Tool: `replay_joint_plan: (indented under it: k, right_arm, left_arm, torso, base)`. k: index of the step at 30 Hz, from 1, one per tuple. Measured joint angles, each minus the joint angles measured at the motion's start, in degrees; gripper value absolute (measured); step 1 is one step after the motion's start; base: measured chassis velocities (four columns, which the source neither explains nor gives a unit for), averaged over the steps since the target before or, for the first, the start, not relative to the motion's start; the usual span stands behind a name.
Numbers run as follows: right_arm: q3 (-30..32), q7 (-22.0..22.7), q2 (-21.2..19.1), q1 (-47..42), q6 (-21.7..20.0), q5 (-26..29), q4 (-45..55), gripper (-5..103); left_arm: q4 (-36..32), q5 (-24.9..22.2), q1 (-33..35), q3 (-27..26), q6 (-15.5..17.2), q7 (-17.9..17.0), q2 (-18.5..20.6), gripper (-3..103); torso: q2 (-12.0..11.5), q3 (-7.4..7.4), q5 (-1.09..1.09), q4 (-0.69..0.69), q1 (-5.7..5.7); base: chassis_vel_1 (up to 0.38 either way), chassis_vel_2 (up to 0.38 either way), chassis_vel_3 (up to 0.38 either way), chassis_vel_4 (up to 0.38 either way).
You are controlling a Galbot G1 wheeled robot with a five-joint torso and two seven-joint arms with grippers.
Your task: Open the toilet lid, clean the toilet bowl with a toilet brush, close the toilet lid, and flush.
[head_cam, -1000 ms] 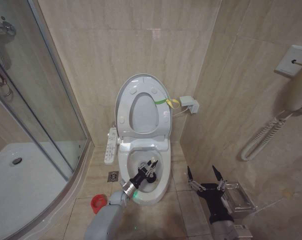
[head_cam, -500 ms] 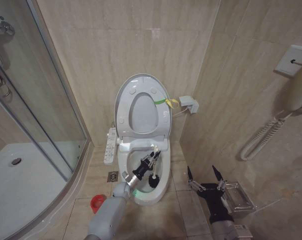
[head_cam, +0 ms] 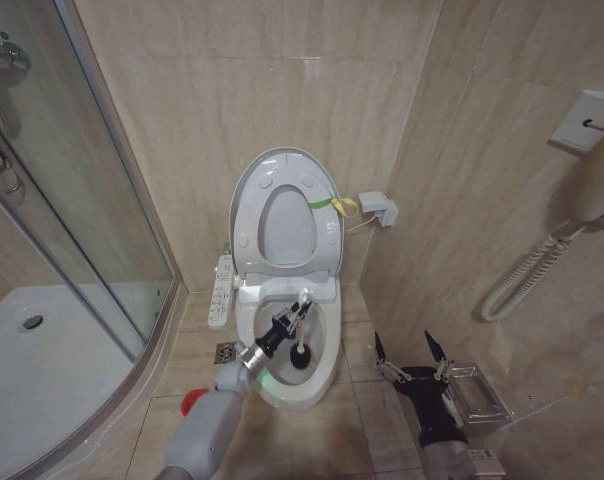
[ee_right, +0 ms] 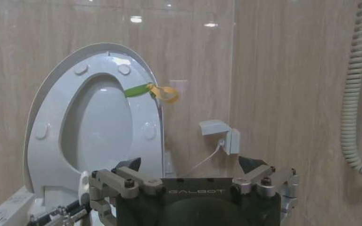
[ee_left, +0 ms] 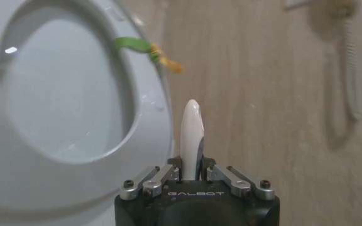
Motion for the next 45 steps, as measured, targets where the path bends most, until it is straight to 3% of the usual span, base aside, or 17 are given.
replay_joint_plan:
  k: [11,25,30,37,45]
  right_arm:
    - [0.0,0.0,0.0,0.0,0.0,0.0,0.0,100]
    - [0.0,0.0,0.0,0.0,0.0,0.0,0.0,100]
    - [0.0,0.0,0.0,0.0,0.0,0.0,0.0,100]
    - [0.0,0.0,0.0,0.0,0.0,0.0,0.0,100]
    - [0.0,0.0,0.0,0.0,0.0,0.0,0.0,100]
  left_arm:
    - [-1.06,3.48,0.64,0.49,0.45,3.75,5.51,19]
    - [-7.66,-1.77,7.73,0.75,4.77,2.5,11.66,19]
    - [-7.07,-1.83,7.93,0.5,4.65,1.51,11.52,19]
    - [-0.13,1.49,2.38,0.66,2.4,-0.3,8.84,19]
    - [5.82,5.83,-3.77,1.24,-0.53,0.71,6.12,19]
  torso:
    - [0.0,0.0,0.0,0.01,0.0]
    - [0.0,-0.01,-0.01,0.03,0.0]
    - [0.0,-0.01,0.0,0.02,0.0]
    - [0.0,-0.01,0.0,0.01,0.0]
    - [0.0,0.0,0.0,0.01,0.0]
  base:
    - [0.0,0.0,0.0,0.0]
    - [0.0,0.0,0.0,0.0]
    - [0.0,0.0,0.0,0.0]
    - [0.0,0.0,0.0,0.0]
    - [0.0,0.0,0.0,0.0]
